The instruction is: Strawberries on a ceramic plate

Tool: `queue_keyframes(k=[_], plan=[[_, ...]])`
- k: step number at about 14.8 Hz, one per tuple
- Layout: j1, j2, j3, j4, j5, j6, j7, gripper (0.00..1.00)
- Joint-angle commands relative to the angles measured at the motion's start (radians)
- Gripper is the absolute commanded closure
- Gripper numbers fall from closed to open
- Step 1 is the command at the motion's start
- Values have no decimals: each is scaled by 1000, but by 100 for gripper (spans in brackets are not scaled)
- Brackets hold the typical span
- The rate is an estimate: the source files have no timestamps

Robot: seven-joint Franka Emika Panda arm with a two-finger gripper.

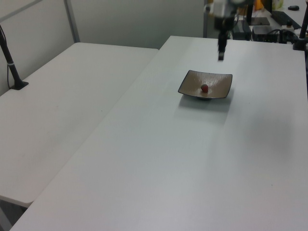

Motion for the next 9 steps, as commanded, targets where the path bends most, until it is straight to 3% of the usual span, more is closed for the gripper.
queue_keyframes(k=[1,6,9], plan=[[19,-150,-17,-6,0,-148,133,0],[96,-243,0,3,-2,-205,329,0],[111,-251,76,0,-2,-191,391,0]])
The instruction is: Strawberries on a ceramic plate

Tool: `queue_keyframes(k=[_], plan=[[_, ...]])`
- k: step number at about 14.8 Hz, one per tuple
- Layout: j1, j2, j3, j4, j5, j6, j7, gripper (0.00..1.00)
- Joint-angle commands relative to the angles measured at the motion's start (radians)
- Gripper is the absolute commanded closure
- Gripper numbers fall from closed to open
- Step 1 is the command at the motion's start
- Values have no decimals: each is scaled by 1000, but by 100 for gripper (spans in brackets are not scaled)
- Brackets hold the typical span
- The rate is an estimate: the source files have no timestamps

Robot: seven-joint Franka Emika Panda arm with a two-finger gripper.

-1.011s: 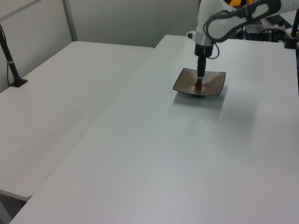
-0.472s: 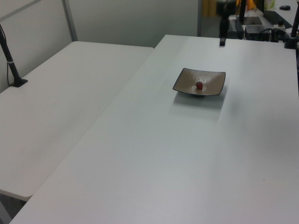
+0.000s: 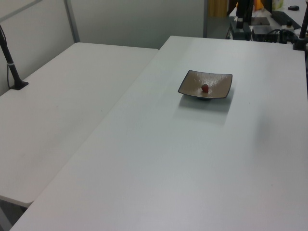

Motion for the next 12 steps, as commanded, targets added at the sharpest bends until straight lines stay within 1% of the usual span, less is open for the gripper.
queue_keyframes(k=[1,4,5,7,8,12], plan=[[31,-7,83,-17,-3,17,108,0],[86,3,73,-27,3,61,70,0],[101,10,53,-47,4,82,33,0],[149,11,-11,-67,4,128,22,0],[152,16,-25,-67,8,151,21,0],[149,45,-24,-61,9,161,22,0]])
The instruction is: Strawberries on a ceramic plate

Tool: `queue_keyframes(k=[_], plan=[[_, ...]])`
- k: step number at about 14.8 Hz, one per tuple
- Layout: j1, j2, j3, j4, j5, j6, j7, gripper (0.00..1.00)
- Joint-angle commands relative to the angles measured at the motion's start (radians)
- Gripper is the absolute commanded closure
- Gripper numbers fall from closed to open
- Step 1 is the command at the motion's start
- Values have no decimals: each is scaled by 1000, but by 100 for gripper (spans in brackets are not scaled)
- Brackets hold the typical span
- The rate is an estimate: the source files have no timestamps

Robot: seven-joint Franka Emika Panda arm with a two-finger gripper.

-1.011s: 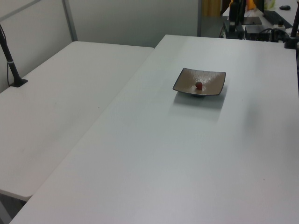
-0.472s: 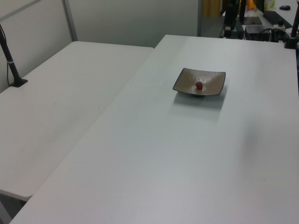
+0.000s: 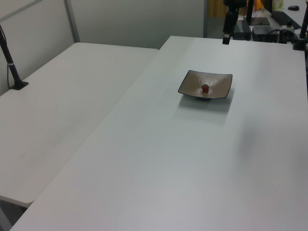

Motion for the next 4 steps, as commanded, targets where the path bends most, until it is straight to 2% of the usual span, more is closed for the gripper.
queue_keyframes(k=[1,4], plan=[[23,8,-16,-8,9,16,-14,0],[23,11,-13,-8,9,16,-14,0]])
